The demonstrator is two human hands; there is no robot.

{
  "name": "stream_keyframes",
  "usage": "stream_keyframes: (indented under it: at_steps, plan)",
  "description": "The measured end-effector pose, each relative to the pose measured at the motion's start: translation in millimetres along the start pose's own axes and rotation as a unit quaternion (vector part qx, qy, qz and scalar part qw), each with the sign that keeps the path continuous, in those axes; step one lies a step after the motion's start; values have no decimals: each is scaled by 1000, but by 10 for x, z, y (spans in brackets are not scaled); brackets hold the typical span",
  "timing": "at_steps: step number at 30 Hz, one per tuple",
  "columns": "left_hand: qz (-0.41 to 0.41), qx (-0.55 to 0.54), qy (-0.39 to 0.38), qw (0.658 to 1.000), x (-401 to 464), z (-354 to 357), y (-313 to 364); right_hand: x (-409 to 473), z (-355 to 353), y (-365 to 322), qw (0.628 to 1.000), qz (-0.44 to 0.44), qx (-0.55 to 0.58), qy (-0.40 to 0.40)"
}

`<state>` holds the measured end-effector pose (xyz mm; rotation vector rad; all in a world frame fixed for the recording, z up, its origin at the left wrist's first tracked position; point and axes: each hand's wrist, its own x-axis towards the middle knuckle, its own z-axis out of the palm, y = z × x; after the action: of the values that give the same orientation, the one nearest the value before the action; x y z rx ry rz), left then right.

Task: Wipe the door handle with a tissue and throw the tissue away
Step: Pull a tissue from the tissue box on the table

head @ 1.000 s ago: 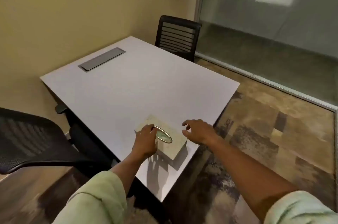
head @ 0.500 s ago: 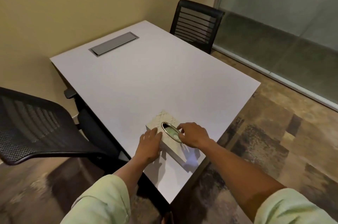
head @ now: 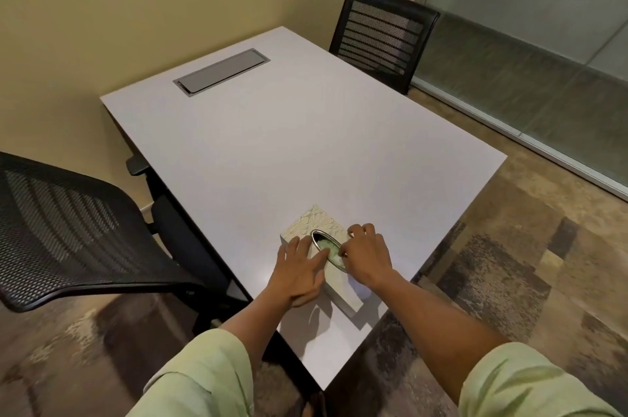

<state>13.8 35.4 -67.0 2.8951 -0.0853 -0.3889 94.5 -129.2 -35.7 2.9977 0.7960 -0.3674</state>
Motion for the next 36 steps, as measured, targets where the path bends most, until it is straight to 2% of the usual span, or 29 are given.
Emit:
stream_keyframes:
  at_steps: [6, 14, 25, 36]
  plan:
    - [-22, 13, -6, 1000, 36, 48, 61, 115, 29, -14, 997, -51, -42, 31]
    - [-35, 6, -56, 998, 48, 37, 95, 187, 96, -2, 990, -87, -100, 54]
    - [-45, -9, -65, 997, 49, 53, 102, 218, 116, -17, 995, -81, -66, 2]
    - [-46, -5, -43, 998, 43, 141, 107, 122, 110, 89, 998, -62, 29, 5]
